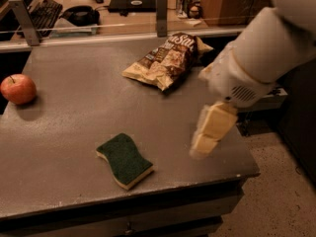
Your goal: Pick sponge
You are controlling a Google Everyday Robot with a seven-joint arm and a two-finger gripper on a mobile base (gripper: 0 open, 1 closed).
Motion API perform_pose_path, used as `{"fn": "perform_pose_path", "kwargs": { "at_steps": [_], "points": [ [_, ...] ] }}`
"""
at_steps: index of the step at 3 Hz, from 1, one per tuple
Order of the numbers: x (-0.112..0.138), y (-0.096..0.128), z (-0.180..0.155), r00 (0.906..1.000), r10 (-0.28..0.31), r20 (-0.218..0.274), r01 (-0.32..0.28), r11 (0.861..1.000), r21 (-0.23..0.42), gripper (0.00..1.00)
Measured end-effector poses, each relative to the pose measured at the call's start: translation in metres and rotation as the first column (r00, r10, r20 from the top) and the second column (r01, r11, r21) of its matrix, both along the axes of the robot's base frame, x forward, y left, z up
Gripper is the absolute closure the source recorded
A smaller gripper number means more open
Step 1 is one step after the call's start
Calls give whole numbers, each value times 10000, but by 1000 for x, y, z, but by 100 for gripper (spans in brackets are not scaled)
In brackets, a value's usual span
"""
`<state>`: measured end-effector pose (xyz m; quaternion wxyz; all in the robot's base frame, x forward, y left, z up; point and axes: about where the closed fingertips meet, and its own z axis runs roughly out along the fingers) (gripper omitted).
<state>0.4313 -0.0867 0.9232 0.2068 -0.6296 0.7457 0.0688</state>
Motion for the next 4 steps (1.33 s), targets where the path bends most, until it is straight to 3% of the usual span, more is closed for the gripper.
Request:
{"fn": "perform_pose_path", "kwargs": {
  "at_steps": [1, 2, 3, 4],
  "points": [
    [-12, 76, -28, 9974, 515, -509, -450, 9915, 1217, 0],
    [-26, 129, -54, 9934, 594, -983, -391, 9797, 1968, 0],
    [-38, 166, -78, 9913, 386, -1255, -93, 9742, 2256, 0],
    [-46, 188, -97, 9892, -5, -1469, 339, 9737, 2251, 18]
  ]
}}
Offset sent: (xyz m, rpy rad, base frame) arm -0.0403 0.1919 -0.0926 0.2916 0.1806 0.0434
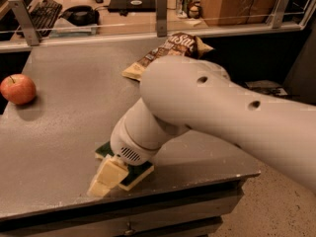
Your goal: Pick sponge
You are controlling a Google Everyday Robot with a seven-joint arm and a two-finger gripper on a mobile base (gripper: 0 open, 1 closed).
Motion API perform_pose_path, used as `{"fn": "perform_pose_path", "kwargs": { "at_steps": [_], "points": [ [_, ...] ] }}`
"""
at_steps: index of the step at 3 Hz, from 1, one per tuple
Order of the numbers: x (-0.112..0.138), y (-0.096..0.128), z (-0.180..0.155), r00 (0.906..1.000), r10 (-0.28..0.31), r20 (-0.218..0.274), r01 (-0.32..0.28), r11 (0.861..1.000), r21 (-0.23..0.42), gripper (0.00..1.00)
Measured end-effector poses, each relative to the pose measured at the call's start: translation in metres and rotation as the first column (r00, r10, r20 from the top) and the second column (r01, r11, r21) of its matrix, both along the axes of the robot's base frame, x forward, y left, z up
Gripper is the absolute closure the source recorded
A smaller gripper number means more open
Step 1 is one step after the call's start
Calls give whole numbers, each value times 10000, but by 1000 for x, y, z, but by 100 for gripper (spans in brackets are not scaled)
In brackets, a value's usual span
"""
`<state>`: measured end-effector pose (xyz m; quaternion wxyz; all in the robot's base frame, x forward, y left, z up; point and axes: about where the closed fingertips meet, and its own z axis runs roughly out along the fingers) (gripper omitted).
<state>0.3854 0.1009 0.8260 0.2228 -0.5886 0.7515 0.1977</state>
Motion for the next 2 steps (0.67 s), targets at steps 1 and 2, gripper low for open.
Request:
{"fn": "perform_pose_path", "kwargs": {
  "at_steps": [1, 2],
  "points": [
    [3, 8, -6, 9995, -328, -50, 328, 9995, -4, 41],
    [6, 7, -5, 9993, -375, -1, 375, 9993, -16, 73]
  ]
}}
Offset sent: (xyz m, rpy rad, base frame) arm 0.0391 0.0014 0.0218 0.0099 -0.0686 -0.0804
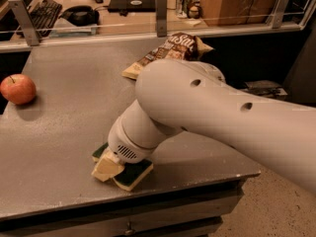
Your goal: Pick sponge
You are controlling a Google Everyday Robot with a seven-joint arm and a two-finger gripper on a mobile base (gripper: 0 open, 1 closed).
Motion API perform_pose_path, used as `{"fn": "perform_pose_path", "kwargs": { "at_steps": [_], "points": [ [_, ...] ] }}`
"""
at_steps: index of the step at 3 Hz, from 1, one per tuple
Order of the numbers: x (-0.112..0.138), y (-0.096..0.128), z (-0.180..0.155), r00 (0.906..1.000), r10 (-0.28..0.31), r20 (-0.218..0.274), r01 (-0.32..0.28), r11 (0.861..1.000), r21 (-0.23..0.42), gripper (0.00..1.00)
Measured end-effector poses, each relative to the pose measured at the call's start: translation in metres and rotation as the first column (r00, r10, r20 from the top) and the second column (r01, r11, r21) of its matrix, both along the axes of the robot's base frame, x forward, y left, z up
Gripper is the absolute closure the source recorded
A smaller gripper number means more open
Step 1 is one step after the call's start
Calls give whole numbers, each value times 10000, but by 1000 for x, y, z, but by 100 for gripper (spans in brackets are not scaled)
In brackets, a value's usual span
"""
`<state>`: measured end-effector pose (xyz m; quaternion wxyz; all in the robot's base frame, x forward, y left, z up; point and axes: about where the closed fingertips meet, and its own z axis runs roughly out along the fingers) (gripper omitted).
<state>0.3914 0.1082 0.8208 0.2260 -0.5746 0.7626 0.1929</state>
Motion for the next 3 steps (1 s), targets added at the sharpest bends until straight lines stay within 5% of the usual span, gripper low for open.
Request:
{"fn": "perform_pose_path", "kwargs": {
  "at_steps": [1, 2, 3],
  "points": [
    [0, 0, 0, 10000, 0, 1, 0, 10000, 0, 96],
    [31, -13, 37, 9966, 98, 819, -113, 9998, 177, 100],
    [81, -47, 88, 9814, 356, 1885, -428, 9985, 339, 100]
  ]
}}
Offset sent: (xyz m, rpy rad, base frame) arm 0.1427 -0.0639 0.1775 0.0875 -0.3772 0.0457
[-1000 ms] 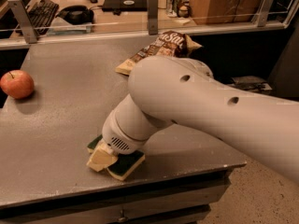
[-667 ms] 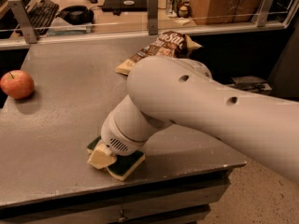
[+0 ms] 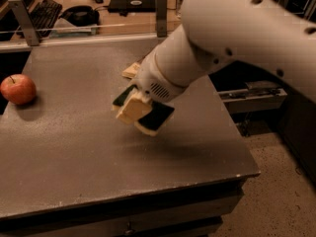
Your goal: Pick sponge
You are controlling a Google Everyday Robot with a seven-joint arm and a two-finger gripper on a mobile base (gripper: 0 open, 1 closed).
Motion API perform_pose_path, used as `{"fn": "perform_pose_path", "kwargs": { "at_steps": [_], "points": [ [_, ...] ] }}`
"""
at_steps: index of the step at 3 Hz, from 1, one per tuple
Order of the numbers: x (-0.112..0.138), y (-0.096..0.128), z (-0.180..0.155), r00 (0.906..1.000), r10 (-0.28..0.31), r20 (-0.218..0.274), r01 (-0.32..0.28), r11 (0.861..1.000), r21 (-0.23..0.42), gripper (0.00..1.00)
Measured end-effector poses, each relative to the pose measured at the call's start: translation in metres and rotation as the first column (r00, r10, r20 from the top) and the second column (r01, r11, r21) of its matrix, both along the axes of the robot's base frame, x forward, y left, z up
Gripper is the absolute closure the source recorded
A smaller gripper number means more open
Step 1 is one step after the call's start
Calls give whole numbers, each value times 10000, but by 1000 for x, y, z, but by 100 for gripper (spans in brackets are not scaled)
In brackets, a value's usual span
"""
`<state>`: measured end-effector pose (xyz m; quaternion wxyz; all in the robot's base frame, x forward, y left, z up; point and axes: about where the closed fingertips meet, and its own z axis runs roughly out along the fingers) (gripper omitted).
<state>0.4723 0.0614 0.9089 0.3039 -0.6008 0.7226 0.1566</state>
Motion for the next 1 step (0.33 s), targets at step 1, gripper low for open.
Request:
{"fn": "perform_pose_path", "kwargs": {
  "at_steps": [1],
  "points": [
    [15, 0, 46, 9967, -46, 805, 11, 9990, 437, 100]
  ]
}}
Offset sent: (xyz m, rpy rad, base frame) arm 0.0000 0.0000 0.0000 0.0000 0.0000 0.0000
